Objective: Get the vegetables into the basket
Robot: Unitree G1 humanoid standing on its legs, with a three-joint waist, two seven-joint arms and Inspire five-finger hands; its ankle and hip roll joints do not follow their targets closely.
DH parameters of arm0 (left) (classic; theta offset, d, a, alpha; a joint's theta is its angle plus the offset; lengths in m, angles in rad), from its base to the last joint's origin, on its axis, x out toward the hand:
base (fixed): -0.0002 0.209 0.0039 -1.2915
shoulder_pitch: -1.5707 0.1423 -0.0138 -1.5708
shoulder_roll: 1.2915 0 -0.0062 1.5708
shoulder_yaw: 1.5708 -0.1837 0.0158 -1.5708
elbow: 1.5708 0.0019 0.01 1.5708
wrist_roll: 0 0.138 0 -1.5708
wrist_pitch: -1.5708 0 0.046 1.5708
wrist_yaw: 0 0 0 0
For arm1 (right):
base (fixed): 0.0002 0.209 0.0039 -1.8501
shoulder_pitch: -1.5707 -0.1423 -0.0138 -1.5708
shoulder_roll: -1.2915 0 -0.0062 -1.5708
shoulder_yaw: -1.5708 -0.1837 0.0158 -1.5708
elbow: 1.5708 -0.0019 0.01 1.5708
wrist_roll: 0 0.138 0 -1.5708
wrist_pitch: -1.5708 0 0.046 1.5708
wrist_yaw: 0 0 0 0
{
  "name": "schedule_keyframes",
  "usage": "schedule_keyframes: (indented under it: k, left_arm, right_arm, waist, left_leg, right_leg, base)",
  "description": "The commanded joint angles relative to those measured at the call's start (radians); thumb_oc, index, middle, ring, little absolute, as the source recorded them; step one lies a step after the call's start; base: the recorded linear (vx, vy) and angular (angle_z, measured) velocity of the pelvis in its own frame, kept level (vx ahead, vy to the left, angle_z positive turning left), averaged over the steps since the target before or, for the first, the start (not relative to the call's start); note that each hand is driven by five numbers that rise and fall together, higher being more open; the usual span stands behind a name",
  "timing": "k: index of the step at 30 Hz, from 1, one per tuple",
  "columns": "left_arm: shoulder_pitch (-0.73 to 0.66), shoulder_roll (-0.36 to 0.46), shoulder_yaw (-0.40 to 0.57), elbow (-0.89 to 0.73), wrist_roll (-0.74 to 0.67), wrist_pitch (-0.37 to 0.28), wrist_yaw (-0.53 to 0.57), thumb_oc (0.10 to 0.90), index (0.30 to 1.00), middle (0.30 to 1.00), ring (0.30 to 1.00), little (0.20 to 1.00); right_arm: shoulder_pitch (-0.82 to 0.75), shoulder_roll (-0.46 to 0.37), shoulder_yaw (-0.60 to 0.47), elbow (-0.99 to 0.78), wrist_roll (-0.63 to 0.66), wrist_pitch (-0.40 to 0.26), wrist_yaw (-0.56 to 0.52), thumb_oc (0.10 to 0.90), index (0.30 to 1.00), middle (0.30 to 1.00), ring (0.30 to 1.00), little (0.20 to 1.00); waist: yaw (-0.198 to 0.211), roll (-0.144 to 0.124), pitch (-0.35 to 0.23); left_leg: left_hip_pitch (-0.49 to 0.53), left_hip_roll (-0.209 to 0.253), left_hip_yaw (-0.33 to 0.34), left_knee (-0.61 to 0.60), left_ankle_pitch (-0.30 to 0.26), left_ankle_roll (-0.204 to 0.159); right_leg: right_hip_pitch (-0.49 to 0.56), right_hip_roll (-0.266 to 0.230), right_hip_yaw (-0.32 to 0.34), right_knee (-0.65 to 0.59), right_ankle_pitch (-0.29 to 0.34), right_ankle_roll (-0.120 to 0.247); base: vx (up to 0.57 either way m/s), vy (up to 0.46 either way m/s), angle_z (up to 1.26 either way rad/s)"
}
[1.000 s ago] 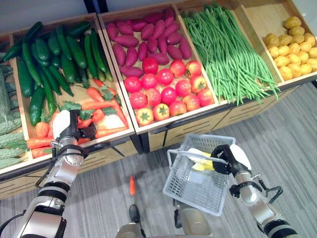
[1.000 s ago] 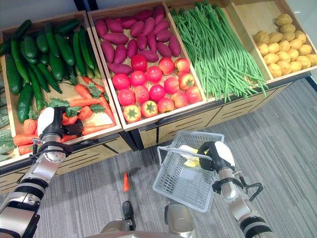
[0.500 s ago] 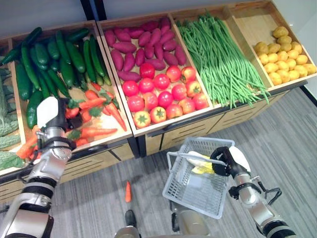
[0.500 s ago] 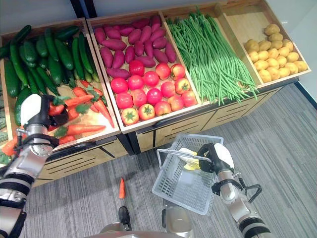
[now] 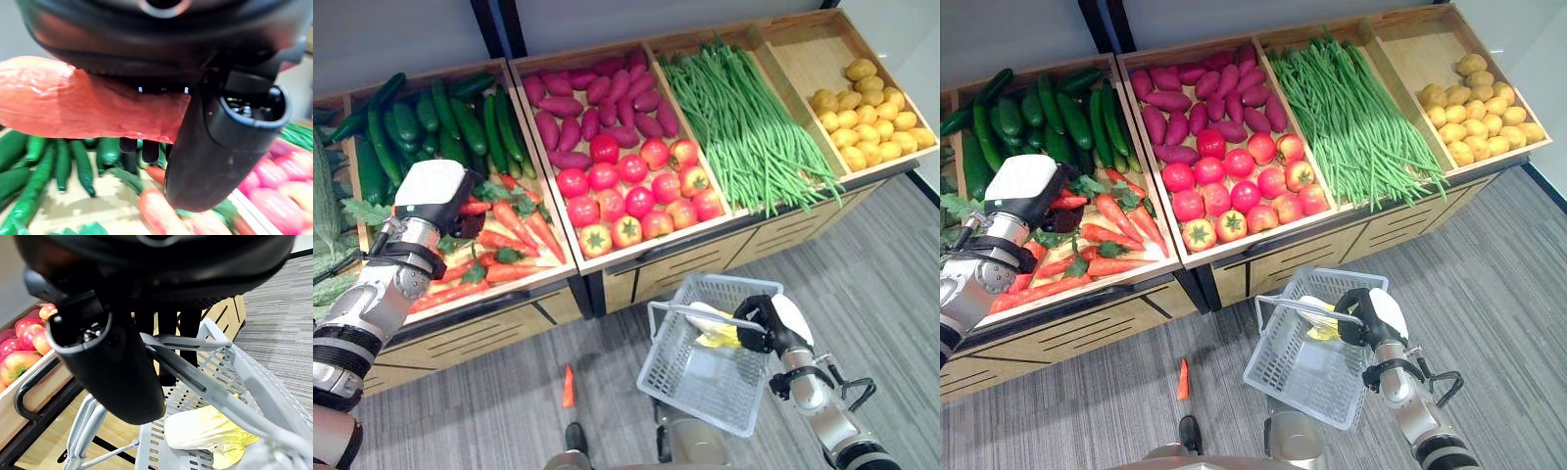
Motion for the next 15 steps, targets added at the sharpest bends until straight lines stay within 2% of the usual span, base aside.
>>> schedule_keyframes:
  k: [1, 3, 10, 12, 15]
  left_arm:
    - [-0.126, 0.092, -0.029, -0.05, 0.028, -0.056, 0.03, 0.4, 0.3, 0.3, 0.3, 0.3]
    - [-0.113, 0.099, -0.036, -0.069, 0.038, -0.073, 0.034, 0.4, 0.3, 0.3, 0.3, 0.3]
    - [0.018, 0.052, 0.058, -0.186, -0.005, -0.099, 0.046, 0.4, 0.3, 0.3, 0.3, 0.3]
    - [0.075, 0.068, 0.095, -0.254, -0.011, -0.116, 0.036, 0.4, 0.3, 0.3, 0.3, 0.3]
    - [0.091, 0.104, 0.089, -0.314, -0.015, -0.135, 0.011, 0.4, 0.3, 0.3, 0.3, 0.3]
  right_arm:
    - [0.026, -0.034, -0.038, -0.077, 0.039, -0.105, -0.022, 0.4, 0.3, 0.3, 0.3, 0.3]
    - [0.031, -0.034, -0.036, -0.08, 0.035, -0.111, -0.024, 0.4, 0.3, 0.3, 0.3, 0.3]
    - [0.056, -0.032, -0.064, -0.088, 0.03, -0.112, -0.035, 0.4, 0.3, 0.3, 0.3, 0.3]
    - [0.065, -0.038, -0.077, -0.101, 0.028, -0.111, -0.036, 0.4, 0.3, 0.3, 0.3, 0.3]
    - [0.08, -0.036, -0.099, -0.107, 0.033, -0.11, -0.039, 0.4, 0.3, 0.3, 0.3, 0.3]
  waist:
    - [-0.014, 0.004, -0.091]
    - [-0.013, 0.005, -0.094]
    - [-0.007, 0.006, -0.105]
    - [-0.004, 0.005, -0.103]
    - [-0.004, -0.005, -0.094]
  left_leg:
    - [-0.007, -0.021, -0.054, 0.001, -0.027, 0.004]
    - [-0.002, -0.023, -0.052, 0.001, -0.031, 0.005]
    - [0.022, -0.03, -0.046, 0.001, -0.043, 0.013]
    - [0.033, -0.037, -0.04, 0.001, -0.044, 0.021]
    - [0.022, -0.053, -0.026, 0.022, -0.052, 0.034]
  right_leg:
    - [0.081, -0.125, -0.003, -0.001, -0.063, 0.153]
    - [0.083, -0.125, -0.001, -0.001, -0.064, 0.154]
    - [0.097, -0.127, 0.003, -0.001, -0.072, 0.154]
    - [0.1, -0.129, 0.009, -0.001, -0.072, 0.155]
    - [0.093, -0.139, 0.029, 0.007, -0.058, 0.162]
  base:
    - [0.02, 0.009, -0.05]
    - [0.03, 0.006, -0.03]
    - [0.01, 0.011, -0.01]
    - [0.0, 0.061, -0.1]
    - [-0.05, 0.093, -0.07]
